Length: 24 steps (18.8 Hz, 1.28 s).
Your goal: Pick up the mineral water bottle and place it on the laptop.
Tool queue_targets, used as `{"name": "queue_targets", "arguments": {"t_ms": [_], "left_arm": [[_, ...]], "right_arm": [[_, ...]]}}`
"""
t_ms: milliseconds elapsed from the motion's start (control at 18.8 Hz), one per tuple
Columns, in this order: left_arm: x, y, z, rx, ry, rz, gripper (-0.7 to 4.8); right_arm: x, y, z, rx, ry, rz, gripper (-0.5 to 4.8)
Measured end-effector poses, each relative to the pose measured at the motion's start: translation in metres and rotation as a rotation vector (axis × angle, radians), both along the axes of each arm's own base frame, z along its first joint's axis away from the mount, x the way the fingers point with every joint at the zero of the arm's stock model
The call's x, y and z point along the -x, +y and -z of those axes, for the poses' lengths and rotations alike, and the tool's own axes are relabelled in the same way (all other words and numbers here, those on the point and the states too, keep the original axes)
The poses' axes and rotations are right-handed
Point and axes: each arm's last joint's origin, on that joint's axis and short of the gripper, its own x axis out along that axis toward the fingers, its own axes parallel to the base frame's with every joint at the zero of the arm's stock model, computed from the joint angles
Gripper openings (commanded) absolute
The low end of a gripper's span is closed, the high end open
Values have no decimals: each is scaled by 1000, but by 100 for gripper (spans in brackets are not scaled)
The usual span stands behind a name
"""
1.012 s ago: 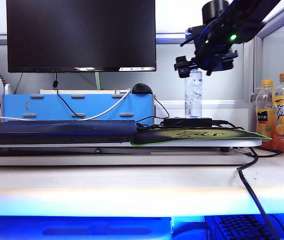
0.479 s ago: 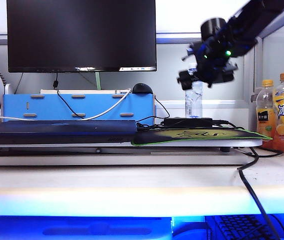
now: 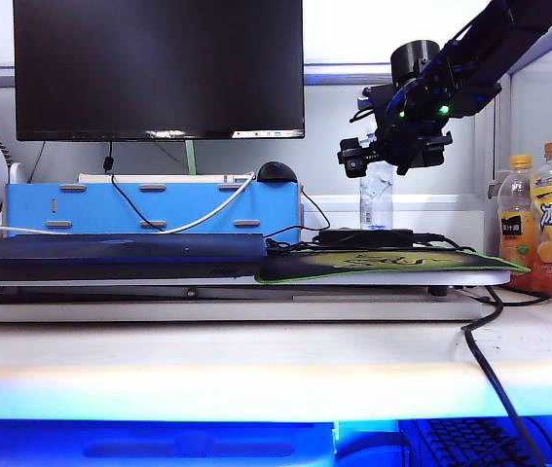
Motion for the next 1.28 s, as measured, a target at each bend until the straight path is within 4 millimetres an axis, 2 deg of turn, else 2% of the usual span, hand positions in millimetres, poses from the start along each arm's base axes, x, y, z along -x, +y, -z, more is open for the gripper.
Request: {"name": "queue_targets", "arguments": {"t_ms": [53, 160, 266, 373, 533, 692, 799, 852, 906, 1065, 1278], "left_arm": [[0, 0, 0, 0, 0, 0, -2], [0, 0, 0, 0, 0, 0, -2], [0, 0, 0, 0, 0, 0, -2], [0, 0, 0, 0, 0, 0, -2], [0, 0, 0, 0, 0, 0, -2], [0, 0, 0, 0, 0, 0, -2], [0, 0, 0, 0, 0, 0, -2], [0, 0, 0, 0, 0, 0, -2], [0, 0, 0, 0, 0, 0, -2], [0, 0, 0, 0, 0, 0, -2], [0, 0, 0, 0, 0, 0, -2]], "right_arm": [[-1, 0, 2, 0, 4, 1, 378], [-1, 1, 3, -2, 3, -24, 347], [-1, 1, 1, 1, -17, -70, 247], [-1, 2, -3, 2, -31, -84, 187], [-2, 3, -7, -8, -68, -110, 151], [-2, 4, -24, -18, -129, -113, 146], [-3, 3, -30, -20, -146, -112, 165], [-3, 3, -33, -21, -152, -112, 268], [-2, 3, -34, -21, -154, -112, 479], [-4, 3, -27, -18, -119, -138, 479], [-15, 7, 5, -8, -74, -157, 479]]}}
